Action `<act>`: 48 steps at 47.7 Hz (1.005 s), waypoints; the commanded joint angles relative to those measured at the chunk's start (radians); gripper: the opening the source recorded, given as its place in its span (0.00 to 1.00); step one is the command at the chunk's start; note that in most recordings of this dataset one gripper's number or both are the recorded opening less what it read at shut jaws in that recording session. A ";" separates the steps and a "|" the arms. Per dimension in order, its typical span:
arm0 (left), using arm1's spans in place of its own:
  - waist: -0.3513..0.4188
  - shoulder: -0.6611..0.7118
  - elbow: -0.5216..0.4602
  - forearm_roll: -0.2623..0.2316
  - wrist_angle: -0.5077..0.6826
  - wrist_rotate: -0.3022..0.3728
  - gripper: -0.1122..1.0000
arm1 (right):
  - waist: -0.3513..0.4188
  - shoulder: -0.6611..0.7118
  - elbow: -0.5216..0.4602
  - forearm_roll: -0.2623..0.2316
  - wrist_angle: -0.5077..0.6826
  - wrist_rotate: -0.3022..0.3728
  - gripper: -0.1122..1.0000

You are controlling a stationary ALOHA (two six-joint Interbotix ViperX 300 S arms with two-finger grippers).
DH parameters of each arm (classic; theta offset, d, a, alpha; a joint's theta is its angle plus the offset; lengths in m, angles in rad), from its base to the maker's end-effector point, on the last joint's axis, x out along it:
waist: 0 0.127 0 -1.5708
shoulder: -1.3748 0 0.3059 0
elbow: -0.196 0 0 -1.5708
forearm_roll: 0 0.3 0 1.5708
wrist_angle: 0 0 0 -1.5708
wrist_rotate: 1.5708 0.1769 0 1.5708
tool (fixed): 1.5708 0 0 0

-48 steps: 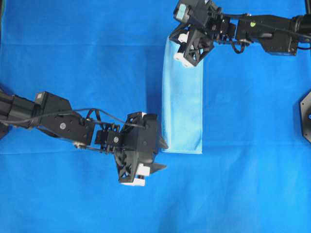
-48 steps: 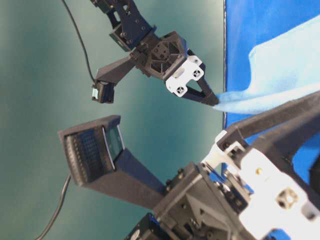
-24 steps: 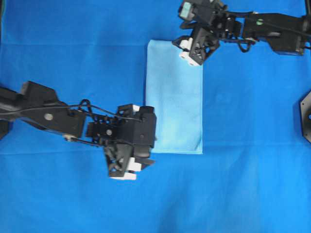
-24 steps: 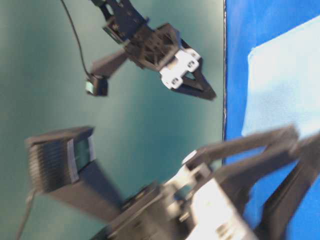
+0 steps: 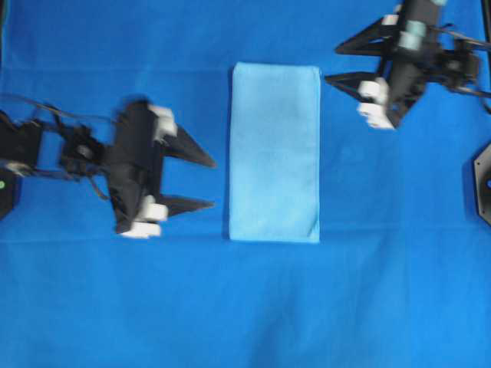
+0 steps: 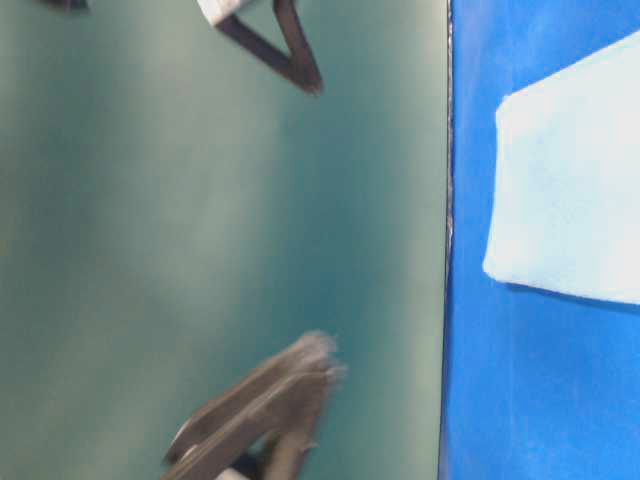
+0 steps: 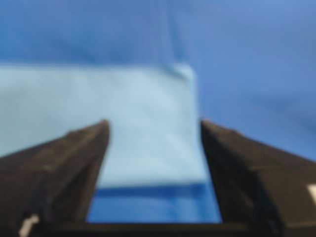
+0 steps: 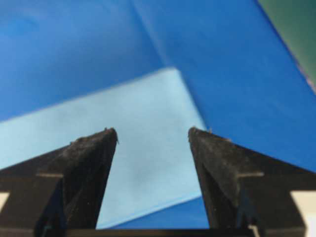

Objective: Fold the light blue towel.
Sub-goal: 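Release the towel and pull both grippers outward, then grasp the top corners of the folded towel strip with both grippers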

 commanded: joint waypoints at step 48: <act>0.255 0.141 0.044 0.002 -0.296 0.021 0.72 | -0.095 0.117 0.026 0.051 -0.037 -0.012 0.66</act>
